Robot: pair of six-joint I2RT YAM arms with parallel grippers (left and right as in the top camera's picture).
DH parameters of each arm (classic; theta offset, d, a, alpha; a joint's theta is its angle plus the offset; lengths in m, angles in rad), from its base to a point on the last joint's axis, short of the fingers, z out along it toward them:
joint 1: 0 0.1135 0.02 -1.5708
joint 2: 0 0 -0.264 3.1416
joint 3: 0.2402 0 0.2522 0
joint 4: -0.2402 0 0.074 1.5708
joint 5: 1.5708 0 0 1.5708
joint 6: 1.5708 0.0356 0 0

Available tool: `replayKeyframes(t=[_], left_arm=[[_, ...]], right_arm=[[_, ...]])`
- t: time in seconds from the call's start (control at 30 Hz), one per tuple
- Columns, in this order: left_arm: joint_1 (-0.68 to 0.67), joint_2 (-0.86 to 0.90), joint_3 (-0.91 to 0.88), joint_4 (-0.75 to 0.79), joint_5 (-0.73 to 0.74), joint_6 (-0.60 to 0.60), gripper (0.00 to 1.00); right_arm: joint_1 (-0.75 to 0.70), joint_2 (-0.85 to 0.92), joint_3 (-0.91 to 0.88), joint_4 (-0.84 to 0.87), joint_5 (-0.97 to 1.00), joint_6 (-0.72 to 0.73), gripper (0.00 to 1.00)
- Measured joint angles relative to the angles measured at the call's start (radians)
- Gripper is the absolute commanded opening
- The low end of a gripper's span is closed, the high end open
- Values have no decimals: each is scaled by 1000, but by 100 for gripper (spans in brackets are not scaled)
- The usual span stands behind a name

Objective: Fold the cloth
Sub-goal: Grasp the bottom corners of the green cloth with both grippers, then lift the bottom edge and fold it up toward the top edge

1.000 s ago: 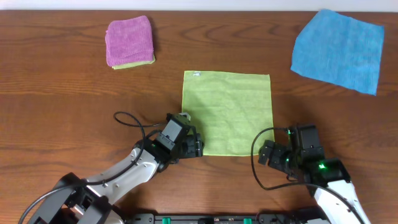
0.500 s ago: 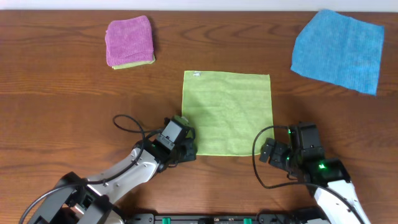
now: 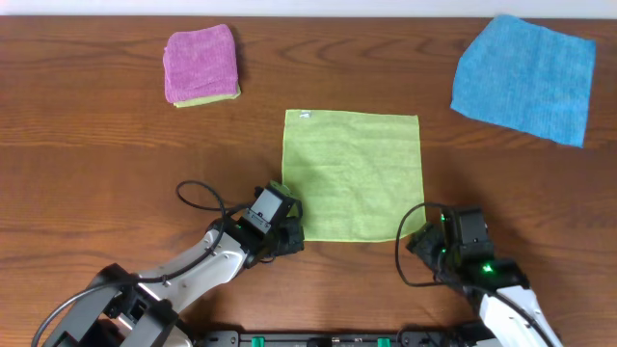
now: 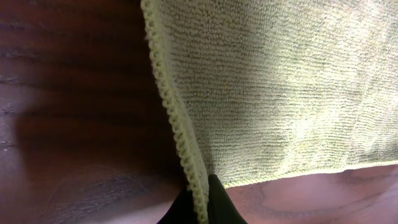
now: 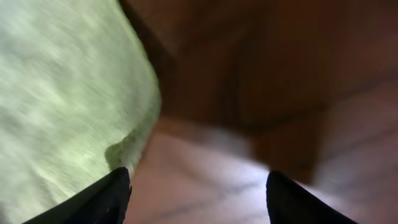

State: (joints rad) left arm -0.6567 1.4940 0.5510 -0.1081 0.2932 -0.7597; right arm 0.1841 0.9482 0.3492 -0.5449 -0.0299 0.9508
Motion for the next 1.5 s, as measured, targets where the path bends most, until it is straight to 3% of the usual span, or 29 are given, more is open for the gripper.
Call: replayKeyframes(t=[0.27, 0.47, 0.53, 0.6, 0.67, 1.5], left_arm=[[0, 0, 0, 0, 0, 0, 6], [0, 0, 0, 1, 2, 0, 8], [0, 0, 0, 1, 3, 0, 8], [0, 0, 0, 1, 3, 0, 6], [0, 0, 0, 0, 3, 0, 6], [1, 34, 46, -27, 35, -29, 6]], right_arm=[[0, 0, -2, 169, -86, 9, 63], [0, 0, -2, 139, -93, 13, 31], [0, 0, -2, 134, -85, 15, 29], [0, 0, -2, 132, -77, 11, 10], [0, 0, -2, 130, -64, 14, 2], [0, 0, -2, 216, -33, -47, 1]])
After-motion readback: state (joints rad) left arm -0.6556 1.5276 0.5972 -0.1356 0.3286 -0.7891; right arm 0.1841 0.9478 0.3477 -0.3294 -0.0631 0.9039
